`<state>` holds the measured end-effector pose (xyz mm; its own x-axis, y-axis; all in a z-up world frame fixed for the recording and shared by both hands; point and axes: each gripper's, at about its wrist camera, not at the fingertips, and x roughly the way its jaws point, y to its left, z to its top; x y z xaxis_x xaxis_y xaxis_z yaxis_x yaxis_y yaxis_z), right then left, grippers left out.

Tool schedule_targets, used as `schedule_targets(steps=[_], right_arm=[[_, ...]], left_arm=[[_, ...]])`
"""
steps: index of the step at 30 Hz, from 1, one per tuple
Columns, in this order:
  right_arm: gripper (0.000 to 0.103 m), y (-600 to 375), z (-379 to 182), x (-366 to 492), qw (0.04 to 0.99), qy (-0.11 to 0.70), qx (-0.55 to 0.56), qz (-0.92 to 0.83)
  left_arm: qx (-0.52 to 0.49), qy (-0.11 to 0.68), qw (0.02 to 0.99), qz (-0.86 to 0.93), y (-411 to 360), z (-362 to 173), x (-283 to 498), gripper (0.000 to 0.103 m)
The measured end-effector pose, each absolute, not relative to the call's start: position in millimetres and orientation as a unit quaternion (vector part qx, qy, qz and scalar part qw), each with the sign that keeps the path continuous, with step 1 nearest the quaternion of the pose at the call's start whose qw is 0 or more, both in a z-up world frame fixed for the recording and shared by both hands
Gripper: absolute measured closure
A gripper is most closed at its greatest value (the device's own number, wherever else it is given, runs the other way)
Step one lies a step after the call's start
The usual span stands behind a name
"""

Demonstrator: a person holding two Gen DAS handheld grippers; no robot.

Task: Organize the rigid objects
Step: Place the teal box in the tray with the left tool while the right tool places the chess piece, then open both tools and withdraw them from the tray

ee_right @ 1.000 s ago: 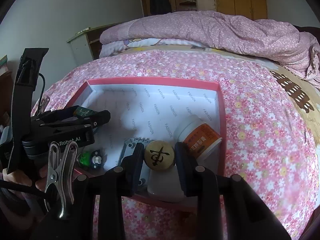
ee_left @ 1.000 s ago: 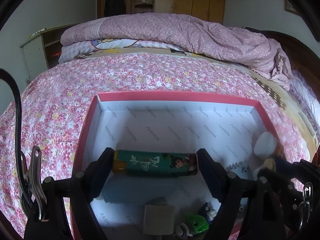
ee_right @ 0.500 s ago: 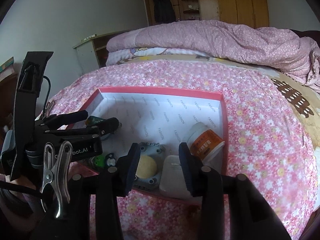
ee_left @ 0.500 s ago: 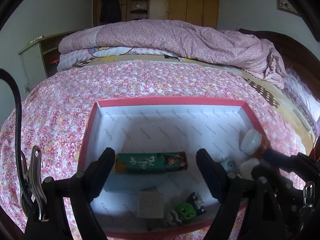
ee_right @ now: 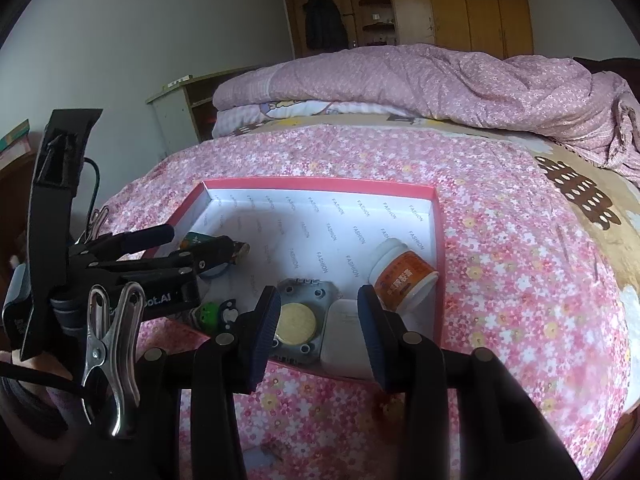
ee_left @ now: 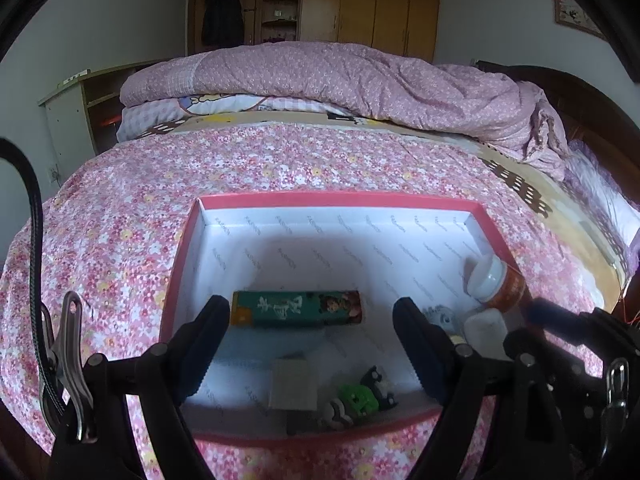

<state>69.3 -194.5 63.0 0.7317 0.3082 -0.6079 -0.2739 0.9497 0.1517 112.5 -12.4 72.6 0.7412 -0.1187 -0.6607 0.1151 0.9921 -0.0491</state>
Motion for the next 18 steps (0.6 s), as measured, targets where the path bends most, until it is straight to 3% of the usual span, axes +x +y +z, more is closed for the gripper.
schedule_targets(steps=[3, 18], right_arm=[[0.055, -193, 63, 64, 0.930, 0.331, 0.023, 0.159], [0.054, -203, 54, 25, 0.928, 0.337, 0.032, 0.154]], left_arm=[[-0.005, 0.359, 0.931, -0.069, -13, 73, 105, 0.016], [0.004, 0.367, 0.927, -0.079, -17, 69, 54, 0.016]])
